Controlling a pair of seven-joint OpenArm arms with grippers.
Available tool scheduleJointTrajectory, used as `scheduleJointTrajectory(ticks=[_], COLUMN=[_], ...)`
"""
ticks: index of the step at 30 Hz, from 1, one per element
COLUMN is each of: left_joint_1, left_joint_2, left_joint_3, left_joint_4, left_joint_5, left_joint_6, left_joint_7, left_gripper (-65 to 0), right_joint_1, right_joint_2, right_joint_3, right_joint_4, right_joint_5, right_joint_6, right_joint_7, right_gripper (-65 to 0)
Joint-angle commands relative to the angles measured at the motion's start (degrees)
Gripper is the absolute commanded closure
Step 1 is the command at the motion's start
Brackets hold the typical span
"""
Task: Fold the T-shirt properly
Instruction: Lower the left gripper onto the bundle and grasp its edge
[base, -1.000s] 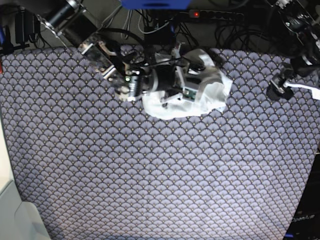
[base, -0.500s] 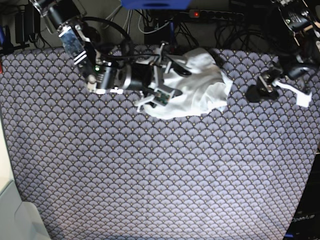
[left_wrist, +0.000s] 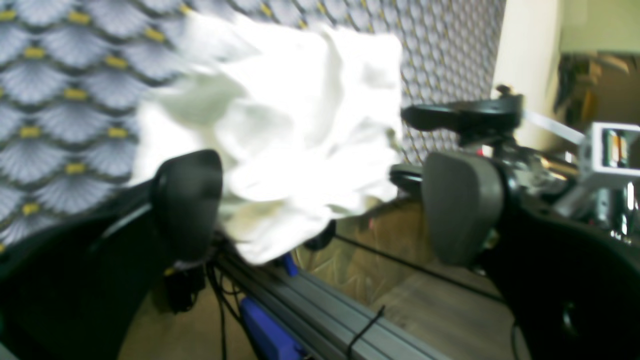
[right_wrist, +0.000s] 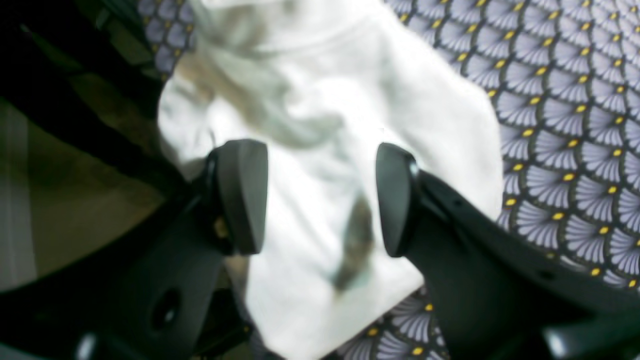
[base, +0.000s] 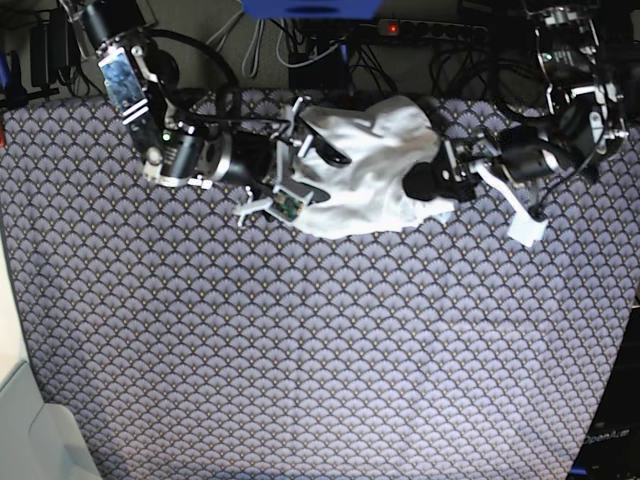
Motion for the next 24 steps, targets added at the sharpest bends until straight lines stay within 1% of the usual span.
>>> scheduleJointTrajectory(ticks=[1,4,8,12,14,20,24], left_joint_1=[-0.41,-0.41,-0.14,-0.76,-1.72,-4.36,-5.50], left_joint_2=[-0.72,-0.72,-0.81,-0.55,-0.46,-0.72,-0.55], left_joint_3=[0.64,2.84,3.10,3.19,4.15,13.65,16.73], left_joint_4=[1.06,1.06,0.97,0.36,-0.17,-7.47,-10.19], left_joint_5=[1.28,7.26,11.92,14.73,16.05,18.78,18.78], left_joint_6=[-0.06,-0.06,-0.06,-0.06,-0.06,-0.06,0.12], left_joint_7=[-0.12,-0.12,-0.12,-0.12,-1.48,-5.87,-8.34], left_gripper=[-62.4,-62.4,-62.4,-62.4,-62.4,-62.4,-62.4], right_joint_1=[0.86,0.86,0.94,0.94,1.12,1.21,1.21], right_joint_2=[0.14,0.14,0.14,0.14,0.14,0.14,1.37], right_joint_3=[0.23,0.23,0.23,0.23,0.23,0.23,0.23], right_joint_4=[0.96,0.96,0.79,0.79,0.79,0.79,0.79], right_joint_5=[1.16,1.16,1.07,1.07,1.07,1.07,1.07], right_joint_6=[0.28,0.28,0.28,0.28,0.28,0.28,0.28], right_joint_7=[1.67,1.67,1.67,1.67,1.67,1.67,1.67], right_gripper=[-35.1,-35.1,-35.1,-35.1,-35.1,-35.1,-35.1])
